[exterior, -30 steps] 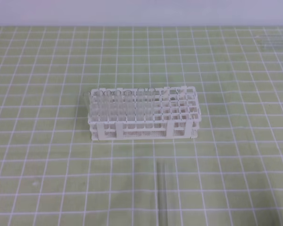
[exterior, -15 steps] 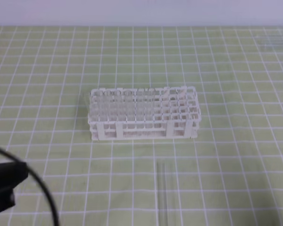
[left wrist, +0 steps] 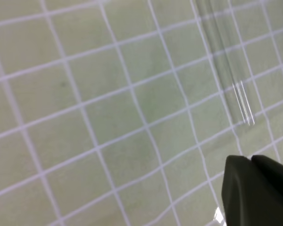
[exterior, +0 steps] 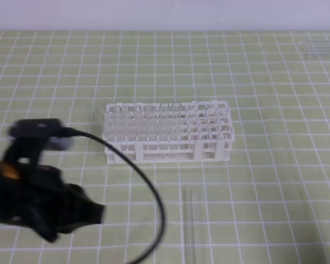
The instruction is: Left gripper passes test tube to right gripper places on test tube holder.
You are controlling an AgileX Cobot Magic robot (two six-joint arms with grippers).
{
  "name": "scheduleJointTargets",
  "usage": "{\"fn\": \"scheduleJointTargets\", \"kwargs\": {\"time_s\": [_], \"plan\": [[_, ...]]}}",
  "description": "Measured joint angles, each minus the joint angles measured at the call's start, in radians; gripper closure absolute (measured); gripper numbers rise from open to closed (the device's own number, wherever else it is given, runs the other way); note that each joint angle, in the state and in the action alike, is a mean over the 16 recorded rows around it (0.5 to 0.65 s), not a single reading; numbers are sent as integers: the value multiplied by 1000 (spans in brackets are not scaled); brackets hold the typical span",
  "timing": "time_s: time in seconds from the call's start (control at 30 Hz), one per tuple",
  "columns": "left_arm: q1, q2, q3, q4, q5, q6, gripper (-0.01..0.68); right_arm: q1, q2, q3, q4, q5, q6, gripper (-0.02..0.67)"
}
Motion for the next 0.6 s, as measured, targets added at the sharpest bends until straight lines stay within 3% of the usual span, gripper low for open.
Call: {"fn": "scheduleJointTargets", "kwargs": {"time_s": [0.3, 0.6], "plan": [[-283, 269, -168, 172, 10, -211, 673, 0, 0, 0, 0, 0, 0, 651], [-397, 469, -361, 241, 172, -287, 673, 0, 0, 0, 0, 0, 0, 651]]}}
